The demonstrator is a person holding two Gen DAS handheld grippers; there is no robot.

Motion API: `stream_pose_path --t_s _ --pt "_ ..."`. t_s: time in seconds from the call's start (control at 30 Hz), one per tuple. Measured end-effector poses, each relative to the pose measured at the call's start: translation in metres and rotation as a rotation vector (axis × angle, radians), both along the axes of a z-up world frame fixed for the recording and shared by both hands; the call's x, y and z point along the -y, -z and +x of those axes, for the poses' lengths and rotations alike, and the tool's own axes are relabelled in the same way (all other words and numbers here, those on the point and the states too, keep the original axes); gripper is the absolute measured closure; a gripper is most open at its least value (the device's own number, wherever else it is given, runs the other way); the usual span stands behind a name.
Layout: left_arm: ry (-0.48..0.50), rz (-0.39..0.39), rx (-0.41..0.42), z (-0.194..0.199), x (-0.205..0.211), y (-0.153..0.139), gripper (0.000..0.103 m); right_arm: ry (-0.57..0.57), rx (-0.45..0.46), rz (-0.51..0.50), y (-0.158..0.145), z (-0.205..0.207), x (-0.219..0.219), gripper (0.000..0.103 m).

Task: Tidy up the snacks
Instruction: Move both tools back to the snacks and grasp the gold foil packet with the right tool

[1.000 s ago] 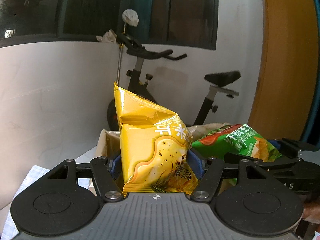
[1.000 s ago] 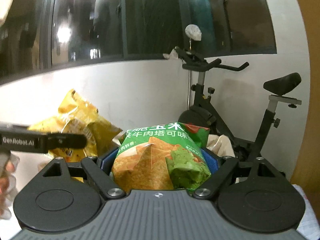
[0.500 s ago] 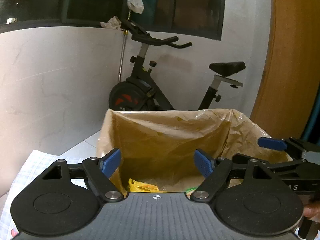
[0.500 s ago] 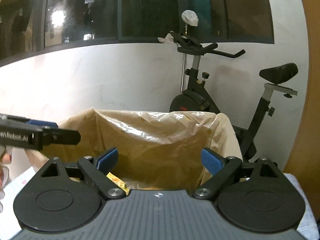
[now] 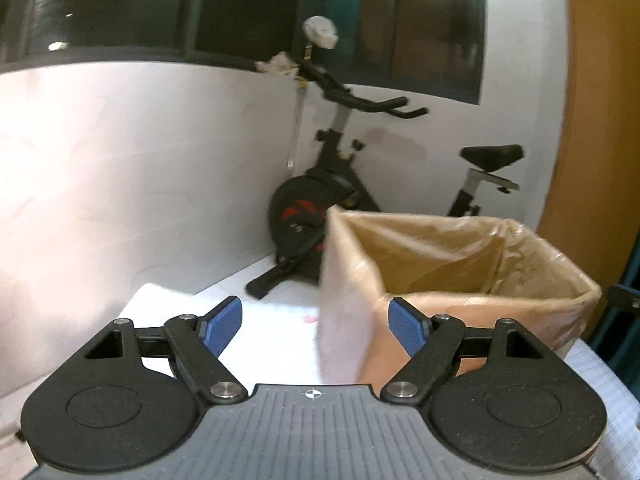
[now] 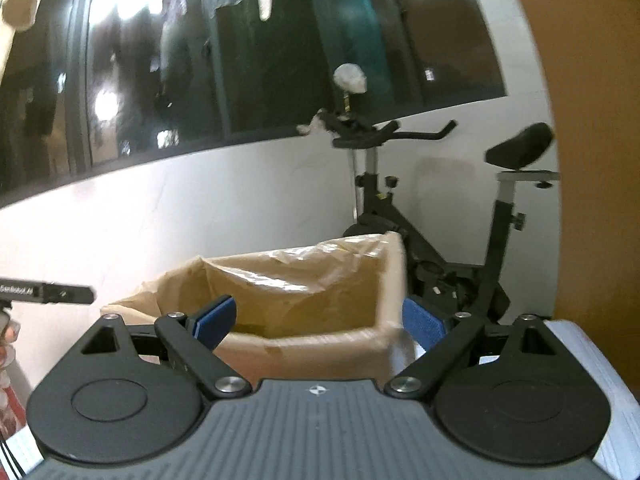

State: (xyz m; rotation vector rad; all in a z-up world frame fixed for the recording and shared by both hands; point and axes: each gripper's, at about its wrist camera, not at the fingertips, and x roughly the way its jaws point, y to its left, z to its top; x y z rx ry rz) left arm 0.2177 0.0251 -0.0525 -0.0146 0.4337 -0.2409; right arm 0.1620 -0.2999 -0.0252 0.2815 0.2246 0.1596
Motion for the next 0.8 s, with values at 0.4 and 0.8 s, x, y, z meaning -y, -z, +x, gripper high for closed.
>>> stream_pose_path --t_s 0.4,0.8 --pt "-0.117 -0.017 -0.109 -0.028 -0.025 0.06 0.022 0.103 -0.232 0.085 0.08 -0.052 0.026 0.024" --pt "-0.114 0.003 -0.162 -0.062 -0.013 0.099 0.023 0.136 -0.425 -0.061 0.135 -0.066 0.011 0.026"
